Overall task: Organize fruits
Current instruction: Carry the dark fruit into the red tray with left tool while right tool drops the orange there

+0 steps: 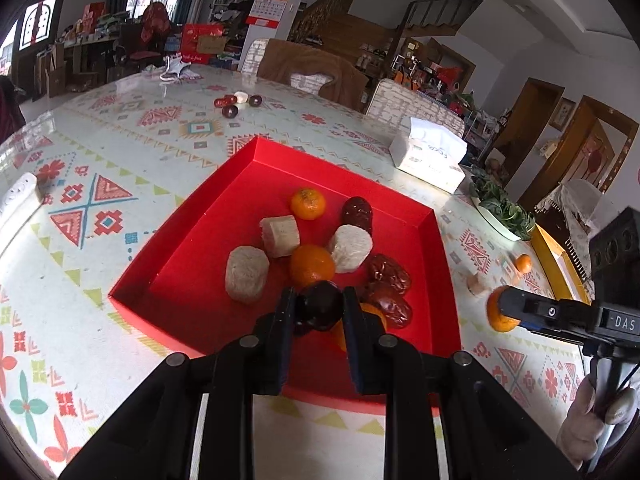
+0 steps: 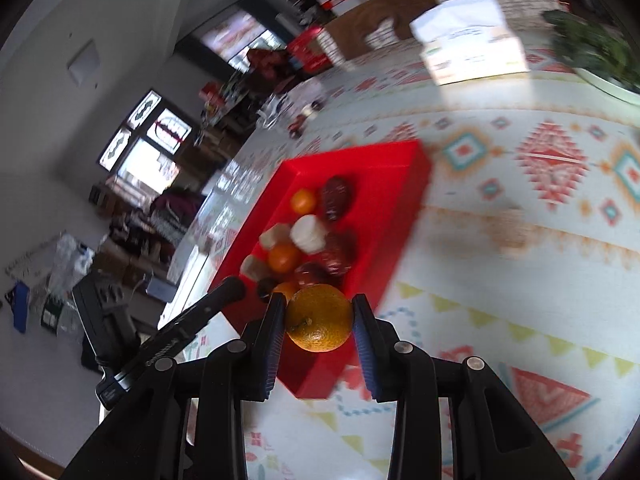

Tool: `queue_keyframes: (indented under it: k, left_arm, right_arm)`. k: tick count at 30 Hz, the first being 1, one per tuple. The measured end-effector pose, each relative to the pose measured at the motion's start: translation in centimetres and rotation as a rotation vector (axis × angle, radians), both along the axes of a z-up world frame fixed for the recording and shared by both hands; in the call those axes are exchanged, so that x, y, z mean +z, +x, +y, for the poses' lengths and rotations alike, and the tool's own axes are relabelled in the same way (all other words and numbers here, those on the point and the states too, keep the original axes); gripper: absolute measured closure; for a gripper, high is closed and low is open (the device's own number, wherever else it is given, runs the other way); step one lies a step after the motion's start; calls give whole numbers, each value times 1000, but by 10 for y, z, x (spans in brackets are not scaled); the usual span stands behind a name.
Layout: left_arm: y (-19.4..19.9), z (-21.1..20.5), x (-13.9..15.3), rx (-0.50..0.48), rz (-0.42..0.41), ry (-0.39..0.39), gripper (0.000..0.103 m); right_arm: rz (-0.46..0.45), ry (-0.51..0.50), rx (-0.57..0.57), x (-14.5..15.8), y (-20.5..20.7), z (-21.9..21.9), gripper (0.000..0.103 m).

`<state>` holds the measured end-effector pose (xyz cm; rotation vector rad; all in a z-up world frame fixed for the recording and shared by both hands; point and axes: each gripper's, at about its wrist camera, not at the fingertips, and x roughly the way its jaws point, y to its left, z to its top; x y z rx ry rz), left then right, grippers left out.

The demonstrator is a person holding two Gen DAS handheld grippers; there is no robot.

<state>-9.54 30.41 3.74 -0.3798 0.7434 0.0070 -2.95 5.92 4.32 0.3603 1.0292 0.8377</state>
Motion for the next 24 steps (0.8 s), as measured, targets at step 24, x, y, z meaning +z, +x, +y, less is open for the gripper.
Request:
queue_keyframes:
  k: [24]
  left_arm:
    - [-12,53,-6,65,-28,-160,45]
  right_arm:
    - [-32,-102,38,-4,74,126,64]
